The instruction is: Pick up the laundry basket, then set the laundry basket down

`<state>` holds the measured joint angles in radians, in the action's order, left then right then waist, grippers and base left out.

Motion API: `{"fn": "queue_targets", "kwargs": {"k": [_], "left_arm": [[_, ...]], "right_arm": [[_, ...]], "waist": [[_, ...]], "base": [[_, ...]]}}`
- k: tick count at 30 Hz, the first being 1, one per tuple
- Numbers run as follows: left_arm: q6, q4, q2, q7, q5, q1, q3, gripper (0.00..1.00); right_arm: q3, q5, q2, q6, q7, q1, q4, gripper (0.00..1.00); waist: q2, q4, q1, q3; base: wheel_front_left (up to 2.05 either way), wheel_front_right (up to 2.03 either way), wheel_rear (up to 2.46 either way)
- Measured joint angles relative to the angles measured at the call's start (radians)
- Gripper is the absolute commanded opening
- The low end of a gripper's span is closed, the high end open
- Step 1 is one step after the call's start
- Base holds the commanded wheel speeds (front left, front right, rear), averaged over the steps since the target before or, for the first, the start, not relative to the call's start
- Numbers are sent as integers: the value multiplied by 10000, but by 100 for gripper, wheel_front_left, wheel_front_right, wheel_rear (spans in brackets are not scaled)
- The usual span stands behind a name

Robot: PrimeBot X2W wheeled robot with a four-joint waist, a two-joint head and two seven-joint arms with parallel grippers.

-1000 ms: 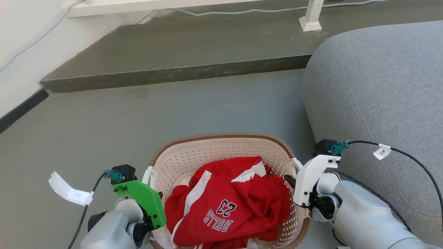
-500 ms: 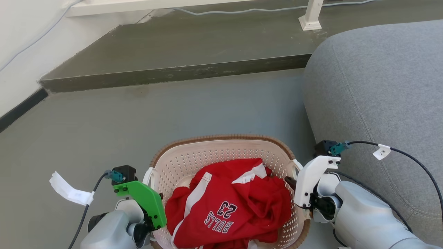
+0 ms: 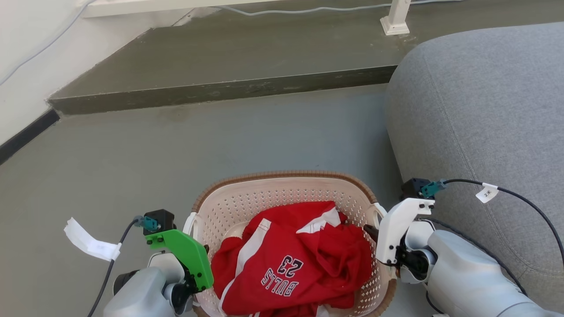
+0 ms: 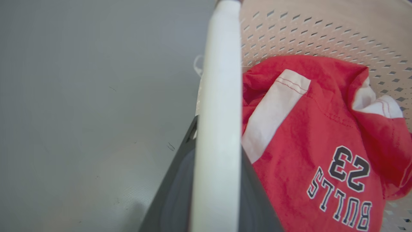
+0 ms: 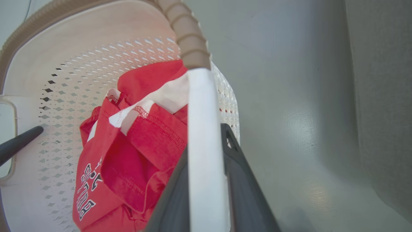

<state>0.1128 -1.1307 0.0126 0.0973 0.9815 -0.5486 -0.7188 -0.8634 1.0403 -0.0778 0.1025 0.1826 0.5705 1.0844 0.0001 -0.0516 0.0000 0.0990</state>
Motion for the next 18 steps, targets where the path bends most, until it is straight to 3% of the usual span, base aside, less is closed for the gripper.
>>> {"fn": "queue_targets", "kwargs": {"k": [18], "left_arm": [[-267, 230, 17, -433, 12, -583, -167, 0]], "right_arm": [[-174, 69, -253, 0, -140, 726, -290, 0]], "waist": [[0, -15, 0, 1065]], "base": [[0, 0, 0]]}}
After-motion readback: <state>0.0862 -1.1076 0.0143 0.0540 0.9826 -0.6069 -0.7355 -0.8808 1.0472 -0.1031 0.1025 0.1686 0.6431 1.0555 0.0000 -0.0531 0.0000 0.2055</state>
